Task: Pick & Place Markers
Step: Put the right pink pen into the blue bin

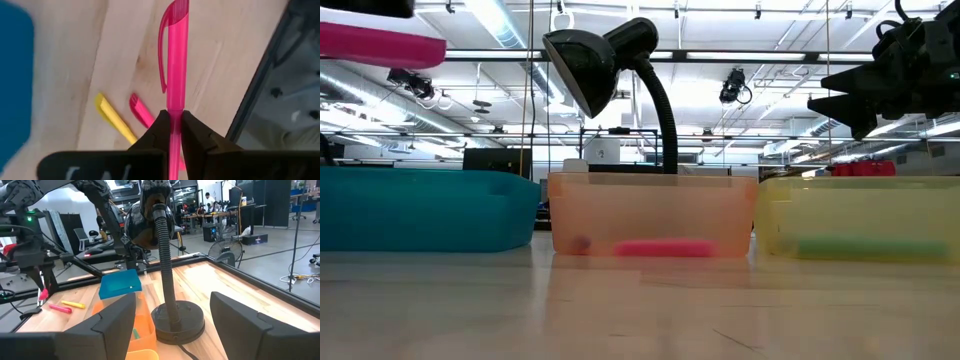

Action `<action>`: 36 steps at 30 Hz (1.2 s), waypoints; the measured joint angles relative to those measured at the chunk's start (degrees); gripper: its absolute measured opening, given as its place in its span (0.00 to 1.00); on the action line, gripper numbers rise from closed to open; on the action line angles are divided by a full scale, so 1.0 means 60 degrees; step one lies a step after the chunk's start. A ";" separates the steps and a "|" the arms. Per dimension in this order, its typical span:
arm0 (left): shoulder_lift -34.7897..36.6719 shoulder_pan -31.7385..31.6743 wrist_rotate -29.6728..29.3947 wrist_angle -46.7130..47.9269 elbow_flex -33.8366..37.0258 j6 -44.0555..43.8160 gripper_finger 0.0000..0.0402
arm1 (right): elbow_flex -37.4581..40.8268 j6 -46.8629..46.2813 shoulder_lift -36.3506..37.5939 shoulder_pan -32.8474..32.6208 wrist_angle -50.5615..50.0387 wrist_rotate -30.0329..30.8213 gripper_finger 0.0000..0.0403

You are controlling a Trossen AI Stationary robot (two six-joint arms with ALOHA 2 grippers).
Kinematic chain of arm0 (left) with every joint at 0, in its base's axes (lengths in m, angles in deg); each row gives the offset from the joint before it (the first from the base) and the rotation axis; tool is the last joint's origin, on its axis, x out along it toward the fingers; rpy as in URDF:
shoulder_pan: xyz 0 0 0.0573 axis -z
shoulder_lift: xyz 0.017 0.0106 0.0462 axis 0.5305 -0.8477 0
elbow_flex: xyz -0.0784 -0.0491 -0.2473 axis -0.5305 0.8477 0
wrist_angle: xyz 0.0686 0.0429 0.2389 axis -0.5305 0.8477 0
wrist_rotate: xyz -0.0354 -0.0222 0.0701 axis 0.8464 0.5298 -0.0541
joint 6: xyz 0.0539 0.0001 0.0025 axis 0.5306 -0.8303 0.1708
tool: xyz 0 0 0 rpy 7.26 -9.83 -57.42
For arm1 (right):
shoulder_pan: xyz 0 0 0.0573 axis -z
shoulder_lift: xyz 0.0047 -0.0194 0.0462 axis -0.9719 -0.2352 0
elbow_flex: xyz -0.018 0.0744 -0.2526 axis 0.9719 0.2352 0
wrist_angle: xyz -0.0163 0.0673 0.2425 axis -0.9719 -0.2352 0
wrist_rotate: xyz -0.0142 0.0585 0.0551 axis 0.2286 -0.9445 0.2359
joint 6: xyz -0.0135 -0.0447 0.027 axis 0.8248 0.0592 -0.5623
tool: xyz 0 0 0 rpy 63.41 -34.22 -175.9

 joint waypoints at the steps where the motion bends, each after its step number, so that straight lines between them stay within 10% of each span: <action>1: 0.0000 -0.0018 0.0010 -0.0009 0.0002 0.0328 0.06 | 0.0000 0.0004 -0.0002 0.0000 0.0000 -0.0003 0.64; 36: 0.4324 -0.3684 -0.1576 0.0040 0.5568 0.8060 0.06 | 0.0000 0.0003 -0.0002 -0.0003 0.0000 0.0000 0.64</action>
